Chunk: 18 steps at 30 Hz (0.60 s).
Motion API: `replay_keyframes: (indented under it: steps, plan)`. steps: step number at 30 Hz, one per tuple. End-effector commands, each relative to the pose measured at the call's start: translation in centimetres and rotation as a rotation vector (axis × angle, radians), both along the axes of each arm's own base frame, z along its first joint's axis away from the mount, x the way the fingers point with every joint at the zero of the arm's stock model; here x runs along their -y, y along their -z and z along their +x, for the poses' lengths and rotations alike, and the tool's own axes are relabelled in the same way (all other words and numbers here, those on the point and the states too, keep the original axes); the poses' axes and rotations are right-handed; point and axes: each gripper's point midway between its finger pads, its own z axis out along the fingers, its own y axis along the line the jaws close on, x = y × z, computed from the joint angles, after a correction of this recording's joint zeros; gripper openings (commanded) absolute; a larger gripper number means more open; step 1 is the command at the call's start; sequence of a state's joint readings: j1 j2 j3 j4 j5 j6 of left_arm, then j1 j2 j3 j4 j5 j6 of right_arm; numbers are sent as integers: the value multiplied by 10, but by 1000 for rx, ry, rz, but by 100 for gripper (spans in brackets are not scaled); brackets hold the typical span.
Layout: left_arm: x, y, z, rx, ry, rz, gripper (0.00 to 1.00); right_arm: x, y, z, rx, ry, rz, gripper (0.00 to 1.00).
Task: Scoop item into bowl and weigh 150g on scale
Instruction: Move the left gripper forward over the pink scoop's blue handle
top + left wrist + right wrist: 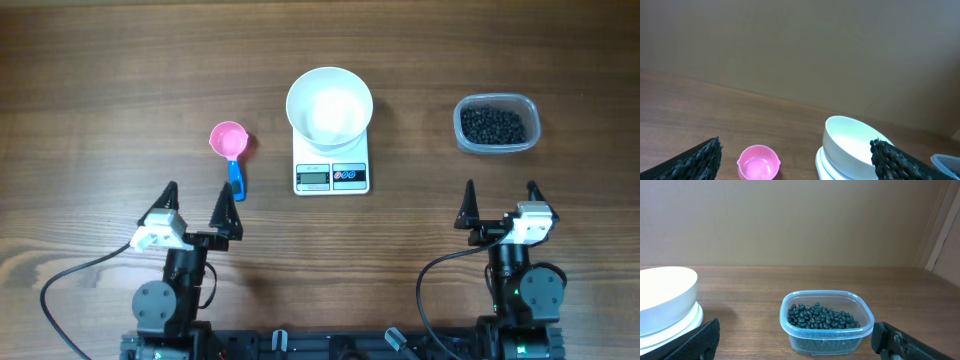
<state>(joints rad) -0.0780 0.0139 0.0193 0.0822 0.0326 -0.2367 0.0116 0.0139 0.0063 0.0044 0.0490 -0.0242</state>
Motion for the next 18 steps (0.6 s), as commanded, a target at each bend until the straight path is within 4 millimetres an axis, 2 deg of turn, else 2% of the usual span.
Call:
replay_keyframes:
  steps: [1,3,6,7,10,12,15,18]
  plan:
    - [1,-42,-11,69,10,10,100,-2,-1,0,5,-9,-1,100]
    - [0,-58,-16,85,9,17,100,-2,-1,0,5,-9,-1,100]
    - [-4,-99,-30,124,-10,15,100,-2,-1,0,5,-9,-1,100]
    - [-4,-121,-35,150,-12,13,100,-2,-1,0,5,-9,-1,100]
    - [-5,-151,-38,173,-12,11,100,-2,-1,0,5,-9,-1,100]
    - [-4,-171,-33,144,-12,13,100,-2,-1,0,5,-9,-1,100]
    - [-3,-178,-14,8,-10,24,100,-2,-1,0,5,-9,-2,100]
    - [0,-161,19,-236,-6,43,100,-2,-1,0,5,-9,-1,100]
